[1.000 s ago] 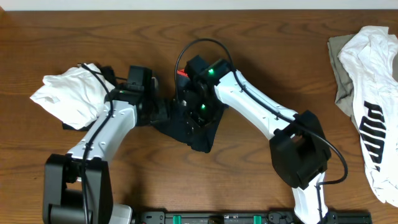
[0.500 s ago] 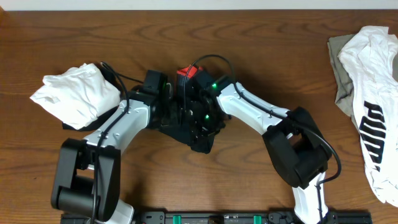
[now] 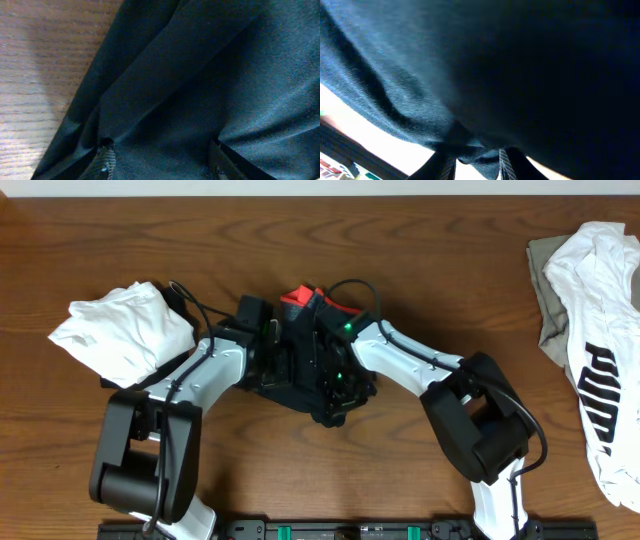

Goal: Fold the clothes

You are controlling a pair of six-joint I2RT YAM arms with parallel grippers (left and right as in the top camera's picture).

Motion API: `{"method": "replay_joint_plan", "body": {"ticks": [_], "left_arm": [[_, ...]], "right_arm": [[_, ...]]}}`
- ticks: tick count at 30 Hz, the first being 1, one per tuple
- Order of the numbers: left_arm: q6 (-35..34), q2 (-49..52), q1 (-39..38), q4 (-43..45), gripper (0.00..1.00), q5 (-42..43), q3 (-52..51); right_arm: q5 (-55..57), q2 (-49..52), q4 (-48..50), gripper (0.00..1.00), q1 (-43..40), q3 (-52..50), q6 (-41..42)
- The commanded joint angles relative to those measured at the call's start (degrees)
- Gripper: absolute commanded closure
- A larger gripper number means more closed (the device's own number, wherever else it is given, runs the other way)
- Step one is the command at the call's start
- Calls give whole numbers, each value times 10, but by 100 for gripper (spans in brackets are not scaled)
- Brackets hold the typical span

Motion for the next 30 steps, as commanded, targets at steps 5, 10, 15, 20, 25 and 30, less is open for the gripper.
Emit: {"method": "replay_joint_plan", "body": {"ticks": [5, 10, 15, 20, 25, 30], "left_arm": [[9, 27, -1, -21, 43, -6, -5], [9, 24, -1, -78, 56, -5, -5], [10, 7, -1, -134, 61, -5, -5], [14, -58, -1, -118, 52, -6, -1], [14, -154, 2, -96, 9, -26, 14], [8, -230, 30, -68, 2, -84, 14]], "right_arm": [[127, 3, -23, 74, -16, -14, 36], [129, 2, -24, 78, -26, -14, 37], [131, -5, -23, 79, -51, -12, 33], [133, -53, -24, 76, -68, -5, -2], [133, -159, -27, 68, -82, 0, -21], [133, -271, -31, 55, -110, 0, -39]]}}
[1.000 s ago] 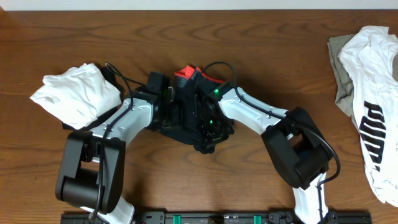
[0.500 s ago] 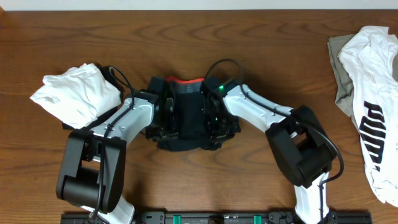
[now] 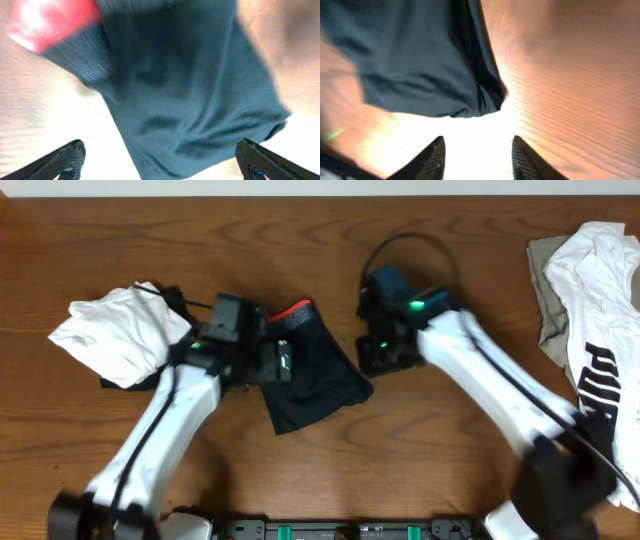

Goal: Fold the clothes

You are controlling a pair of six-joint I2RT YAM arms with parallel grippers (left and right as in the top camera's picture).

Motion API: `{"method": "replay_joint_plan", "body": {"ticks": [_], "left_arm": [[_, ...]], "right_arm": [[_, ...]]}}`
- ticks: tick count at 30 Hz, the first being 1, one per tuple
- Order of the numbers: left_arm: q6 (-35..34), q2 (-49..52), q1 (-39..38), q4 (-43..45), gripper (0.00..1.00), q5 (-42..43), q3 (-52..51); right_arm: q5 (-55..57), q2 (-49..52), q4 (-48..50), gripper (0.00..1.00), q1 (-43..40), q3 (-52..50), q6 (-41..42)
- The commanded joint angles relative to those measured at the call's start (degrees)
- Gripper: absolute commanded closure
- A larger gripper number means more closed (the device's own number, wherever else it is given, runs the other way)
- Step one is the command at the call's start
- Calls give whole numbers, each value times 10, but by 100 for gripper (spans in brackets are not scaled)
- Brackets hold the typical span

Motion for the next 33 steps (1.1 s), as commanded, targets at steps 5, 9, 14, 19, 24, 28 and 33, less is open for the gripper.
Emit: {"method": "replay_joint_plan", "body": {"ticks": [5, 9, 14, 19, 24, 28, 33], "left_arm": [[-43, -18, 71, 27, 2, -49, 11], [-53, 31, 97, 56, 2, -10, 11], [-59, 123, 106, 108, 2, 45, 11], [-59, 206, 105, 189, 2, 116, 11], [-63, 262, 105, 250, 2, 136, 11], [-61, 268, 105, 281, 18, 136, 11], [-61, 268, 105, 307, 19, 136, 11]], "right_arm": [[24, -138, -15, 51, -46, 4, -46], [37, -167, -29, 50, -64, 4, -47], [39, -167, -56, 50, -71, 2, -47], [39, -163, -61, 51, -71, 2, -47], [39, -163, -64, 51, -71, 2, -47], [39, -163, -69, 52, -71, 2, -47], [39, -163, -75, 53, -71, 2, -46]]}}
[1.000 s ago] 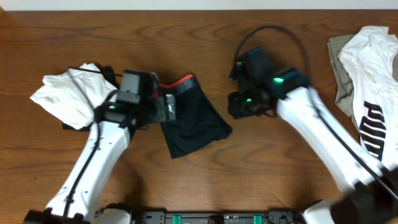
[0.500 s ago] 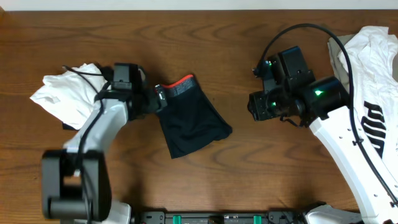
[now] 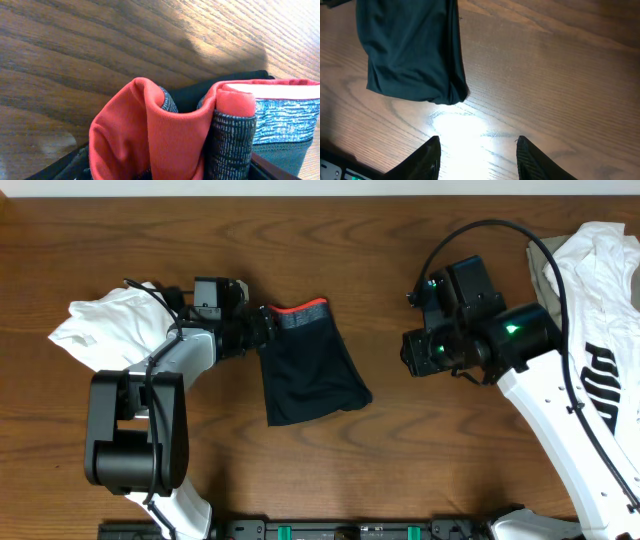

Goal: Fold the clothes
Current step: 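Grasp the folded black pants by the waistband with the left gripper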

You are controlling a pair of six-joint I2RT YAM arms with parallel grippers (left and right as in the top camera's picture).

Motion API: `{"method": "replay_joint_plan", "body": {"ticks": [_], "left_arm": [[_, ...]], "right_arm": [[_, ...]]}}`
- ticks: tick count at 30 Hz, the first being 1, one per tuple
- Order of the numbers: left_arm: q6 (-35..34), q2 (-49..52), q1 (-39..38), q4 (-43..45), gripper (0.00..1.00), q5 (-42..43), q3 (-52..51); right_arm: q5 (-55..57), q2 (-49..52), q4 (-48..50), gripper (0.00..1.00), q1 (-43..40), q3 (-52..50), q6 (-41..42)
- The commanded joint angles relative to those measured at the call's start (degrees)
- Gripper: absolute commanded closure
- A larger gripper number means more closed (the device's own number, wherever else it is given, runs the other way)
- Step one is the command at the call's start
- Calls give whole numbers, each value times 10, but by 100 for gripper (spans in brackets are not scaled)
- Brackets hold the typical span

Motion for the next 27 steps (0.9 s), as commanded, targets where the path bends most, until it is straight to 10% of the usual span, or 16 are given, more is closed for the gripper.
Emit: {"method": "replay_joint_plan", "body": {"ticks": [1, 17, 27], "left_arm": [[-3, 11, 1, -1, 13, 9, -2], [-1, 46, -1, -48, 2, -24, -10], [-178, 47, -1, -101, 2, -44, -11]], "right_arm": [[3, 4, -2, 54, -9, 2, -7], [3, 4, -9, 55, -9, 2, -6], [3, 4, -7, 55, -9, 2, -6]]}}
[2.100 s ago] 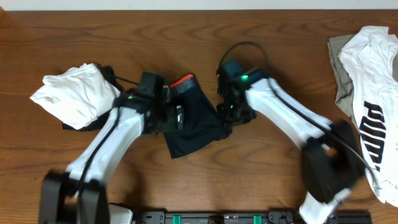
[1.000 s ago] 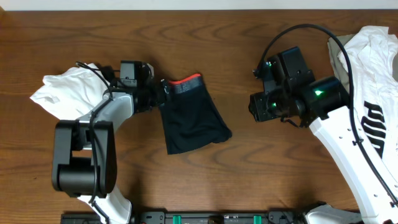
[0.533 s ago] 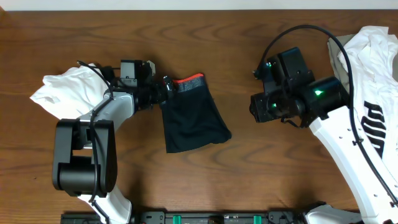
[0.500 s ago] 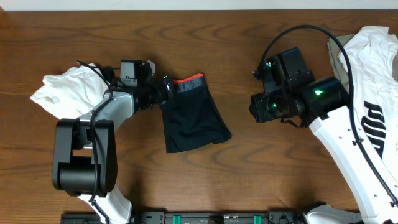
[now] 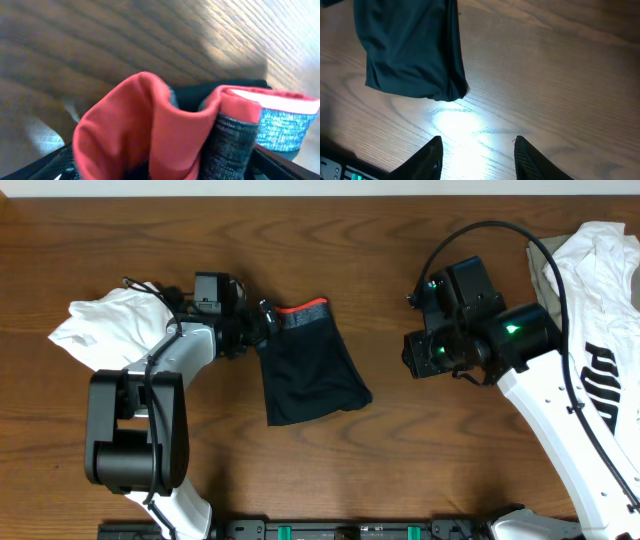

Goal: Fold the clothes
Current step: 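Grasp the folded black pants by the waistband with the left gripper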

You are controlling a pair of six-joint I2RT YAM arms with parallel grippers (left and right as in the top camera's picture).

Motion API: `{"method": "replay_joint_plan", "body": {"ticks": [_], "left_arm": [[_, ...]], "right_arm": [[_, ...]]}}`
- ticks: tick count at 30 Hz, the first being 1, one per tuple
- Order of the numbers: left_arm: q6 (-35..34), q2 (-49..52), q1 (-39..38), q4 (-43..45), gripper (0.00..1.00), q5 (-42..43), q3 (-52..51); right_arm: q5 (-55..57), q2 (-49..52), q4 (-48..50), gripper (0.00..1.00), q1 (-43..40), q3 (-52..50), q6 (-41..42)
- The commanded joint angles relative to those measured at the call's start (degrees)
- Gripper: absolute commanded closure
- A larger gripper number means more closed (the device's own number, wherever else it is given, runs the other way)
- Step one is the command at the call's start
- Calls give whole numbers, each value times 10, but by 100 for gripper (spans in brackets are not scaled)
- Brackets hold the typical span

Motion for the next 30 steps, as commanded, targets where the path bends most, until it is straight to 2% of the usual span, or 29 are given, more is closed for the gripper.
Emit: {"method": "replay_joint_plan", "body": {"ticks": [1, 11, 18, 19, 23, 24, 25, 26, 27, 30], "left_arm": [[-103, 42, 0, -47, 2, -35, -37], [-109, 44, -6, -25, 2, -35, -37], [-102, 100, -39, 57, 1, -21, -37], [-96, 113, -42, 72, 3, -3, -37], [-78, 148, -45, 102, 34, 34, -37], [-68, 150, -45, 103, 51, 34, -37], [-54, 151, -44, 105, 72, 31, -37], [-39, 150, -44, 106, 89, 25, -37], [-25, 150, -44, 108, 94, 23, -35], [22, 150, -44, 107, 94, 24, -29]], "right_arm": [[3, 4, 0, 55, -9, 2, -6], [3, 4, -1, 55, -9, 2, -6], [-6, 4, -1, 55, -9, 2, -2], [-6, 4, -1, 55, -9, 2, -2], [-6, 4, -1, 56, -9, 2, -2], [-6, 4, -1, 56, -9, 2, -2], [-8, 4, -1, 56, -8, 2, -2], [-8, 4, -1, 56, -9, 2, -2], [-8, 4, -1, 56, -9, 2, -2], [-9, 4, -1, 56, -9, 2, -2]]}}
